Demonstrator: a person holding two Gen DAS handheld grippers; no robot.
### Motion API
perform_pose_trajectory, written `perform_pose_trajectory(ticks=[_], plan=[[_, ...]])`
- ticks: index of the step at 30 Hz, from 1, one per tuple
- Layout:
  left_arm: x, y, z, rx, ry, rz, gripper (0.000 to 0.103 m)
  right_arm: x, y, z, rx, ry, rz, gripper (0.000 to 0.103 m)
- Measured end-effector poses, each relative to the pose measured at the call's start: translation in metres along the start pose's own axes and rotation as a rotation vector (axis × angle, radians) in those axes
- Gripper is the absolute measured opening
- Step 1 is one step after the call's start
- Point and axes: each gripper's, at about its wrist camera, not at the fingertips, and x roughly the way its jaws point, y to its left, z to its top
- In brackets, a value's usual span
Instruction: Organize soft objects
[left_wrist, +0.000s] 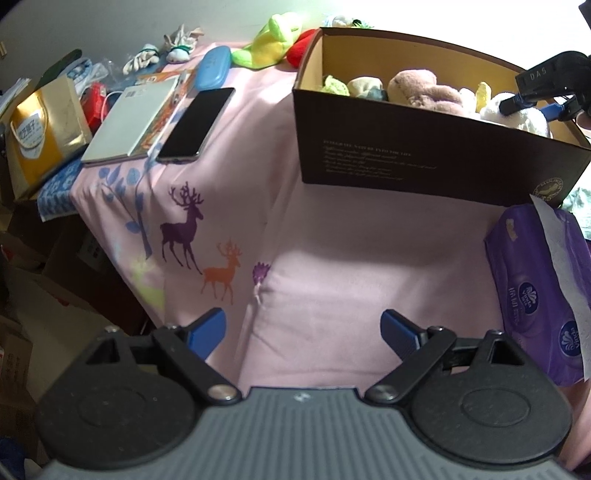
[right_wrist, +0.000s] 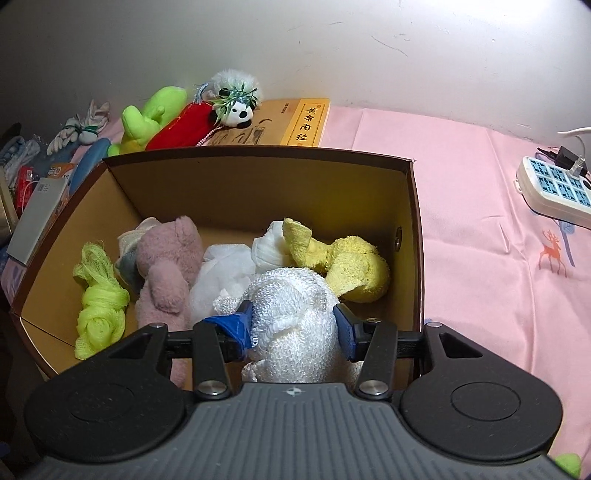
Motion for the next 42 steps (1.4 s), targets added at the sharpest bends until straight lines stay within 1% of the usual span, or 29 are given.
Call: perform_pose_trajectory(ticks=[2,3,5,6,9,11,13,16,24,29,34,42], plan=[[0.001,-0.004,0.002,0.01,0.0,-0.009,0.093,-0.003,-0.001,0.0,0.016,-0.005,0.03,0.033],[0.001,-0.005,0.003,0.016,0.0,-0.014,0.093,-0.006,-0.003,-0.001,0.014,-0.01,0.028,0.033],[0.001,-0.009,0.005,0.028,-0.005,-0.024,0.093,-0.012,-0.004,-0.003,0.017,-0.054,0.017,0.032],[0.001,-0.012,0.006,0.034,-0.007,-0.029,0.093,-0.015,-0.007,-0.004,0.029,-0.067,0.035,0.032],[0.001,-0.018,0.01,0.051,-0.015,-0.043,0.093,-0.028,-0.017,-0.005,0.114,-0.099,0.088,0.032],[0.0,-0.022,0.013,0.054,-0.021,-0.049,0.093,-0.039,-0.019,-0.01,0.133,-0.121,0.1,0.032],[0.0,-0.024,0.016,0.056,-0.023,-0.054,0.093,-0.048,-0.02,-0.017,0.151,-0.131,0.12,0.032],[0.0,-0.027,0.021,0.051,-0.025,-0.061,0.093,-0.062,-0.023,-0.032,0.187,-0.134,0.172,0.032],[-0.004,-0.037,0.036,0.037,-0.041,-0.064,0.093,-0.1,-0.033,-0.072,0.228,-0.187,0.227,0.032],[-0.007,-0.049,0.041,0.05,-0.047,-0.061,0.093,-0.113,-0.042,-0.098,0.245,-0.191,0.222,0.032],[-0.01,-0.064,0.045,0.076,-0.051,-0.066,0.093,-0.128,-0.056,-0.126,0.308,-0.21,0.211,0.032],[-0.013,-0.089,0.052,0.144,-0.063,-0.073,0.093,-0.14,-0.073,-0.162,0.405,-0.188,0.189,0.032]])
